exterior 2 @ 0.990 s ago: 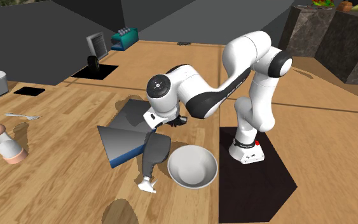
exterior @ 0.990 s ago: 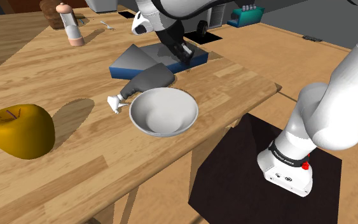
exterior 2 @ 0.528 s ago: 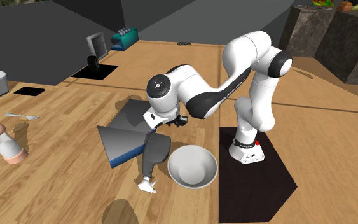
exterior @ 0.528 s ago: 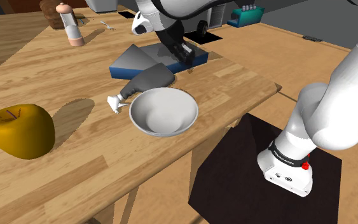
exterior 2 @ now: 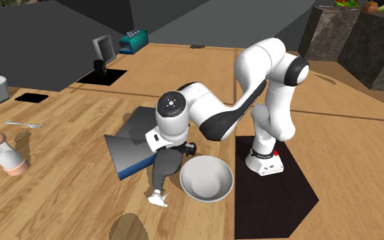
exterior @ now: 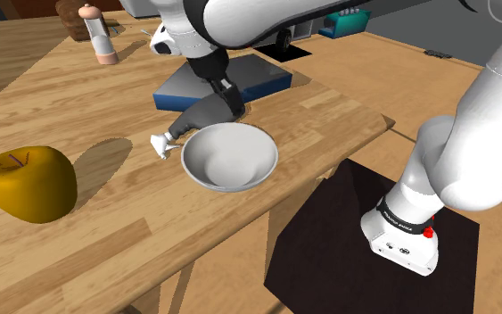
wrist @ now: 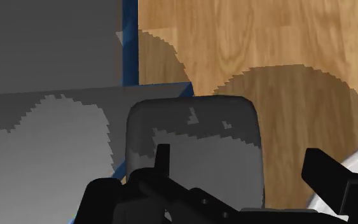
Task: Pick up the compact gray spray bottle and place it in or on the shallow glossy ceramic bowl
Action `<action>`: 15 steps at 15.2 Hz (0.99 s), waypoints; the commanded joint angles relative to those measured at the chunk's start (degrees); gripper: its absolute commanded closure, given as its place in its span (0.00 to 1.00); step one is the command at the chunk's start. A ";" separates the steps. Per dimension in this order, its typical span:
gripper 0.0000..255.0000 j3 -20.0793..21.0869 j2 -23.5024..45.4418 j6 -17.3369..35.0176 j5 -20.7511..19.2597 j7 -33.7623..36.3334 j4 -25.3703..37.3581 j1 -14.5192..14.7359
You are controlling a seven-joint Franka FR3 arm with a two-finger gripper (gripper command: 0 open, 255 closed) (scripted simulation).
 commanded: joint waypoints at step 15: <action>0.00 0.67 9.58 15.68 -4.20 14.47 3.84 2.09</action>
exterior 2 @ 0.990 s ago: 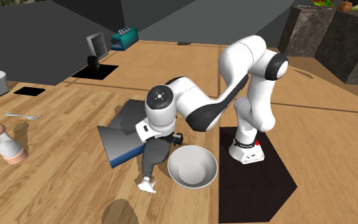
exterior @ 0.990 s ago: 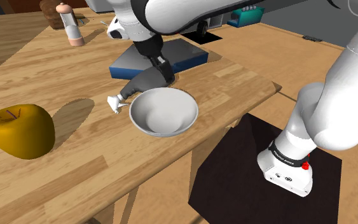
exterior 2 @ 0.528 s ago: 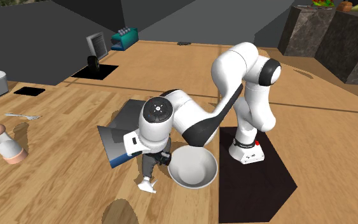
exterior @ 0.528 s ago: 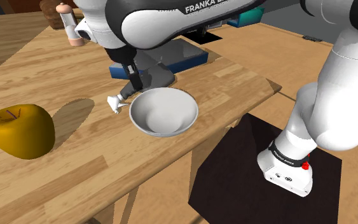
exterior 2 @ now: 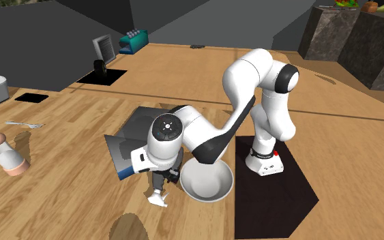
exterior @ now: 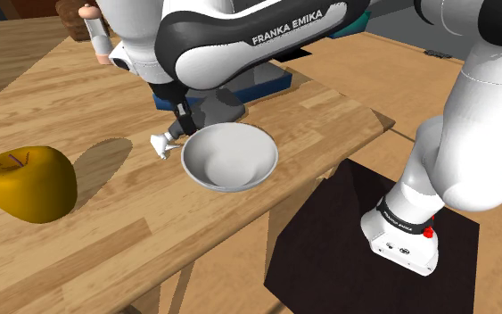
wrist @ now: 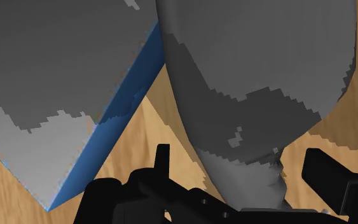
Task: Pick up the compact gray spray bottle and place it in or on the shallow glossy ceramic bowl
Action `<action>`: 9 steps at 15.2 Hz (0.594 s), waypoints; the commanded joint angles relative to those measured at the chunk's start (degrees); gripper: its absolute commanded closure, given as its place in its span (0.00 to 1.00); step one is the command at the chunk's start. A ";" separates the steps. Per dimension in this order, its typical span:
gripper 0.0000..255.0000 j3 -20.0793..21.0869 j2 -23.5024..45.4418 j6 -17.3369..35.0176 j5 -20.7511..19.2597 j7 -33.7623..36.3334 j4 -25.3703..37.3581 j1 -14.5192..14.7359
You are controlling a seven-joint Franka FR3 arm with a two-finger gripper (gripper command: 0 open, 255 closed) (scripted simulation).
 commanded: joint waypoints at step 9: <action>1.00 -0.13 0.02 1.06 -0.12 0.12 -0.97 -0.21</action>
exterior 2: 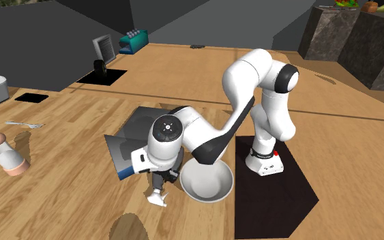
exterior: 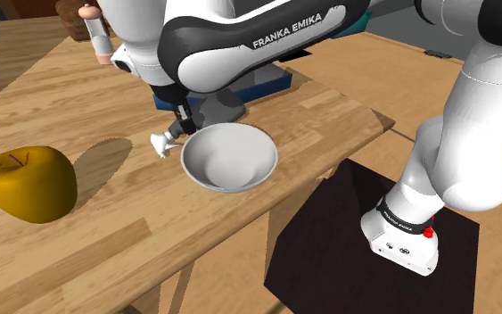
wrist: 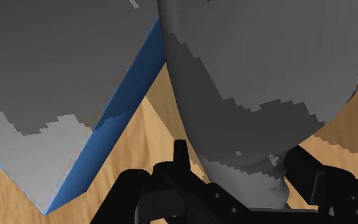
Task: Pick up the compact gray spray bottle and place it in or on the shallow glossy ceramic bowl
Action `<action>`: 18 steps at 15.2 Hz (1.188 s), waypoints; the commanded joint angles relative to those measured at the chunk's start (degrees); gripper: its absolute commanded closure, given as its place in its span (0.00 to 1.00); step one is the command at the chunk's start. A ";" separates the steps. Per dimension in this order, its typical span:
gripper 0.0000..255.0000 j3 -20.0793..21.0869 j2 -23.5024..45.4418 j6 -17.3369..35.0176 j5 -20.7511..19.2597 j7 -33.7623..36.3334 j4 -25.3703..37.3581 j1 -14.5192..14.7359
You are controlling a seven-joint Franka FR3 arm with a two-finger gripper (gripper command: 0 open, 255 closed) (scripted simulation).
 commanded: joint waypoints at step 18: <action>1.00 0.19 -0.47 -6.19 0.76 -2.32 5.89 0.28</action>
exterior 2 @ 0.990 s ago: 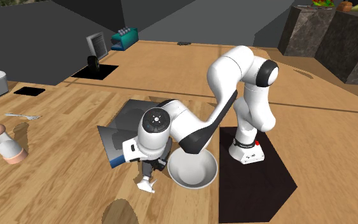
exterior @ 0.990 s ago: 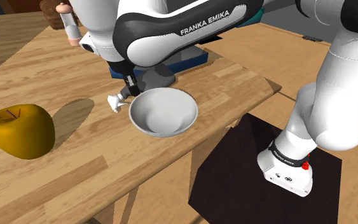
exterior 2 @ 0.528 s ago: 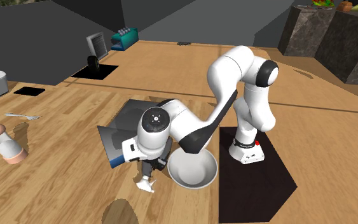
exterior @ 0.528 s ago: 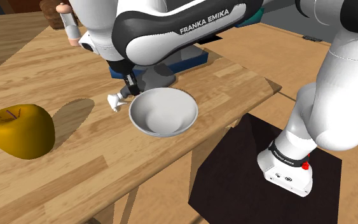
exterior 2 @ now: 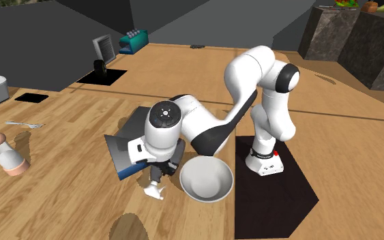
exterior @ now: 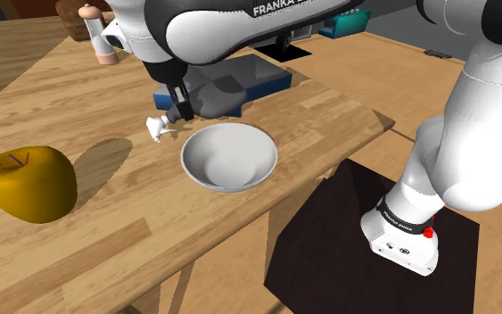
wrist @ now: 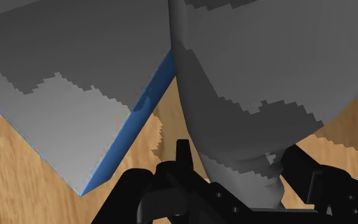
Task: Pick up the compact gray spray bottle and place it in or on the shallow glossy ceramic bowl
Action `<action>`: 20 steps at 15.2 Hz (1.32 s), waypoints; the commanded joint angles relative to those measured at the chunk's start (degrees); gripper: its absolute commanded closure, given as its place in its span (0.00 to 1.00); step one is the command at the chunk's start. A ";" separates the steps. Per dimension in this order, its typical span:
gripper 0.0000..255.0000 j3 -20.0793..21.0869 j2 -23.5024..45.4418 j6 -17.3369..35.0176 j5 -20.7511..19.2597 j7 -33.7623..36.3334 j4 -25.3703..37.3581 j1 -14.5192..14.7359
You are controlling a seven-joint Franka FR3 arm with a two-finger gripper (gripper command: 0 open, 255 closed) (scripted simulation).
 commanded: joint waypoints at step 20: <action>1.00 1.16 -1.38 -13.46 0.70 -2.44 12.05 2.07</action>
